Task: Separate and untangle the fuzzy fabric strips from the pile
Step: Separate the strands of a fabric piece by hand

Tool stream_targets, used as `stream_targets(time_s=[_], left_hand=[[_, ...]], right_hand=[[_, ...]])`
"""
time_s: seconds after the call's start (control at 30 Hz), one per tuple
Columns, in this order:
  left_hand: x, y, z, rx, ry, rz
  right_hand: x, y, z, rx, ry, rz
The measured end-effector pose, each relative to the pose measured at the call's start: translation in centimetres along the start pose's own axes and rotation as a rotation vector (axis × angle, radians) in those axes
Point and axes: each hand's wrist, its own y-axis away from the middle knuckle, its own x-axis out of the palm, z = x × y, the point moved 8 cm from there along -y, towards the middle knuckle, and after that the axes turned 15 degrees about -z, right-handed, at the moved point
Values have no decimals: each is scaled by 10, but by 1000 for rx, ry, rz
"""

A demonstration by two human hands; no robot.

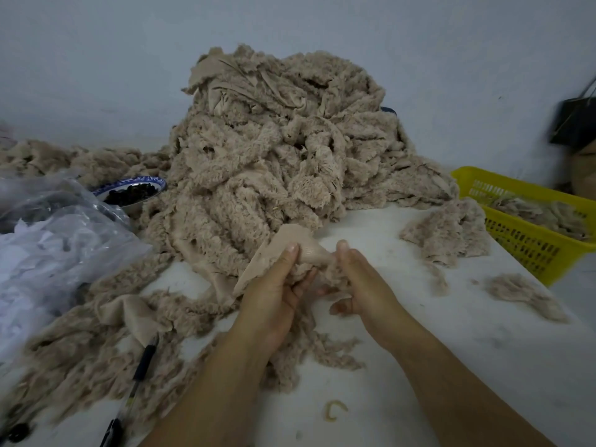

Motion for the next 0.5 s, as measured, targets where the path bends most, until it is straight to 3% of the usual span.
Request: stream_targets(time_s=[0.13,0.27,0.43,0.5], left_hand=[[-2,1,-3,28,-35,-10],[-13,-7,-11,73,32,-144],[-37,-20,-31,91,307,-260],[-30,-19,-29,102,244,-177]], right_hand=[[11,6,2,-105,196,77],[3,2,8,-91,46,77],[-43,-22,13,-10,-322,-223],[-51,-26,7,18,-194,-253]])
